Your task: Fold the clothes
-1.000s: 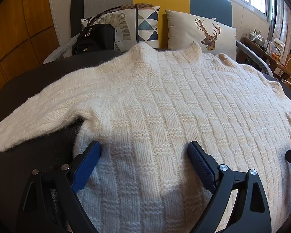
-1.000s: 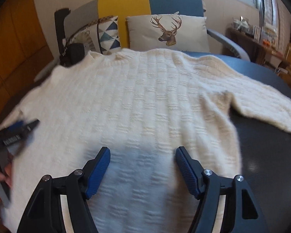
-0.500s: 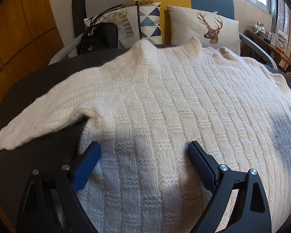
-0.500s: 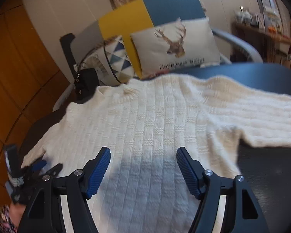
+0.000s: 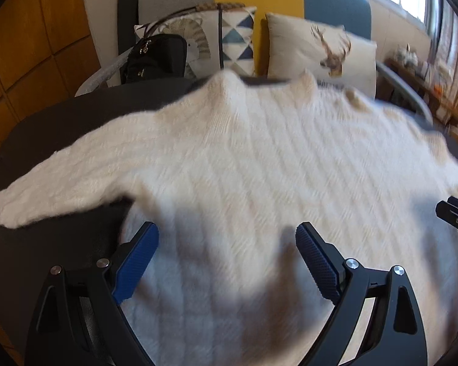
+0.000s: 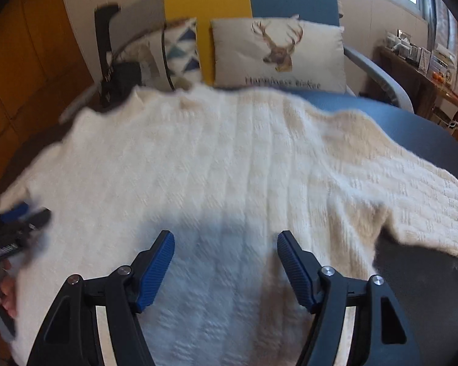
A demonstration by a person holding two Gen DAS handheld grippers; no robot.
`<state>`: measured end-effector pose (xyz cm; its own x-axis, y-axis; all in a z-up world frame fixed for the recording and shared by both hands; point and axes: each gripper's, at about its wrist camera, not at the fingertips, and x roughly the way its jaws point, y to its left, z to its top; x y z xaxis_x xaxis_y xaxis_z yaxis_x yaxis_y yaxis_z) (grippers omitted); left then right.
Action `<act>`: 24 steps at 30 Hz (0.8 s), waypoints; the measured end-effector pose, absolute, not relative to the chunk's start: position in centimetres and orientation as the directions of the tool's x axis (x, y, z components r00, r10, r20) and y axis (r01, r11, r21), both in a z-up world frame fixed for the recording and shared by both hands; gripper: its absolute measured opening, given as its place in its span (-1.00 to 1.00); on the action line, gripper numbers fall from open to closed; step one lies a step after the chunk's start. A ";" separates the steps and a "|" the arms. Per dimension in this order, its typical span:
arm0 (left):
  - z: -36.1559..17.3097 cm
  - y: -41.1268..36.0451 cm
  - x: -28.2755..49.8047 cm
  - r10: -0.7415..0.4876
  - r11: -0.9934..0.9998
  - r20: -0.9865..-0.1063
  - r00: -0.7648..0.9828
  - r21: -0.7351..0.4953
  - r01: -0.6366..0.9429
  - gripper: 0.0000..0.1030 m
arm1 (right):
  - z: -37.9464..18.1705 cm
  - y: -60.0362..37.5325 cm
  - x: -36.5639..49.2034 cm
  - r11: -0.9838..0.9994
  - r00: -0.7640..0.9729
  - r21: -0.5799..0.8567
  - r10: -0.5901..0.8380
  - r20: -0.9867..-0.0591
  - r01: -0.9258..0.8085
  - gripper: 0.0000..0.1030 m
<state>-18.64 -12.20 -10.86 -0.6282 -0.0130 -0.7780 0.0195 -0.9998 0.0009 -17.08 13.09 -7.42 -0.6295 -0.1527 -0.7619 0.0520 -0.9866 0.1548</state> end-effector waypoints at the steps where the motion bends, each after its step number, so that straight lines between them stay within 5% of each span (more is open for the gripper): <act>1: -11.3 -11.8 -19.4 -0.019 -1.000 -0.785 -0.619 0.004 0.025 0.81 | -6.5 12.9 -17.3 -0.984 -0.663 0.169 -0.164 -0.730 0.057 0.37; 9: -13.0 -11.0 -20.0 -0.044 -0.999 -0.773 -0.633 0.041 0.020 0.95 | -6.9 9.1 -25.5 -0.980 -0.642 0.123 -0.195 -0.741 0.156 -0.08; 12: -13.2 -11.1 -20.0 -0.040 -0.999 -0.768 -0.640 0.032 0.023 0.95 | -8.2 8.9 -28.0 -0.986 -0.631 0.085 -0.156 -0.760 0.141 -0.40; 24: -13.4 -11.2 -19.8 -0.035 -0.999 -0.763 -0.645 0.023 0.027 0.96 | -11.5 9.4 -33.5 -0.997 -0.652 0.015 -0.064 -0.755 0.081 -0.53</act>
